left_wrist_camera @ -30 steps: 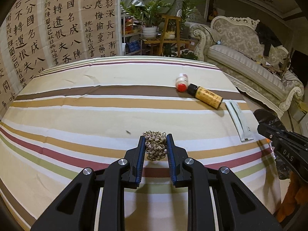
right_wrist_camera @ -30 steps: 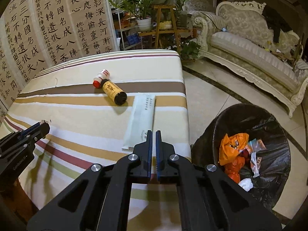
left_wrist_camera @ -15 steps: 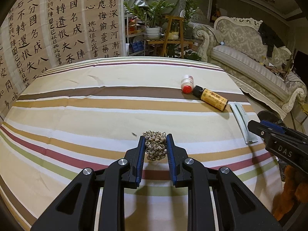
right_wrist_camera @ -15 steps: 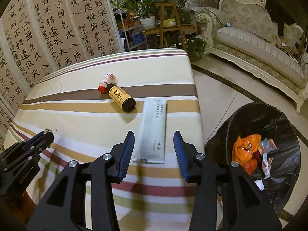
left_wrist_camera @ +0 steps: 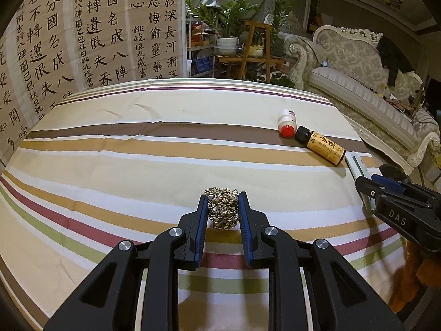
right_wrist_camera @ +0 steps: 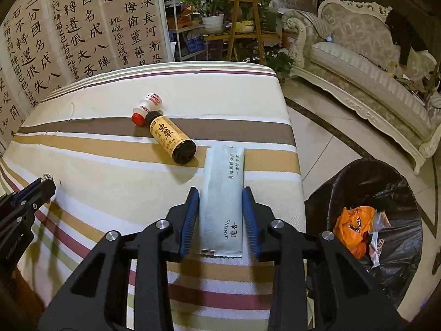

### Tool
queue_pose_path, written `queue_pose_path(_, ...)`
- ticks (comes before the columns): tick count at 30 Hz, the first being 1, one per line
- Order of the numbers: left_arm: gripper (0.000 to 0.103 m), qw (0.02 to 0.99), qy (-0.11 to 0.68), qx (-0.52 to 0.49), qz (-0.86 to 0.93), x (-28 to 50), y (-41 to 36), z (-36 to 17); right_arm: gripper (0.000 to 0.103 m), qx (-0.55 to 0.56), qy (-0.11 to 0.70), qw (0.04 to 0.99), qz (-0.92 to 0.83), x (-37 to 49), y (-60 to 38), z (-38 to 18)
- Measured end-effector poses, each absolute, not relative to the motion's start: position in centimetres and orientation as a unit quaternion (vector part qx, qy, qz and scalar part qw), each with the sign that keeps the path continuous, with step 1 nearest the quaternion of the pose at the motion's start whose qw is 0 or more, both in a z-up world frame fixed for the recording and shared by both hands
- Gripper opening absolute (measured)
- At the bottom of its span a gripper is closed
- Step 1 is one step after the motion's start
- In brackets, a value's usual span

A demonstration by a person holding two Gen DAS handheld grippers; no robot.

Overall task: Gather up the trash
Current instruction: 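Close the right tool on the white packet, then carry gold cluster and white packet over the bin and open both tools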

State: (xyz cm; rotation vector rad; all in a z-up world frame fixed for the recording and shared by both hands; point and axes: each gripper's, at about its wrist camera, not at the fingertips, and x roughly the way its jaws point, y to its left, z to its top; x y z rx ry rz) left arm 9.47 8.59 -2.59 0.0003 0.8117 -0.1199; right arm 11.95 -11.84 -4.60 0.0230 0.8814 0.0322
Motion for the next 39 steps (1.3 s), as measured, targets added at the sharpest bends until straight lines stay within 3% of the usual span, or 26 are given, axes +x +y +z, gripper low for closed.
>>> queue_pose_path(21, 0.023, 0.922, 0.377, 0.006, -0.085, 7.7, 5.9, -1.0, 0.024, 0.033, 0.385, 0.922, 0.014, 7.4, -14.2, -1.8)
queue_pose_path(39, 0.023, 0.917, 0.347, 0.046, -0.191, 5.8, -5.8, 0.7, 0.024, 0.062, 0.349, 0.932, -0.078, 2.7, -24.6, -0.6)
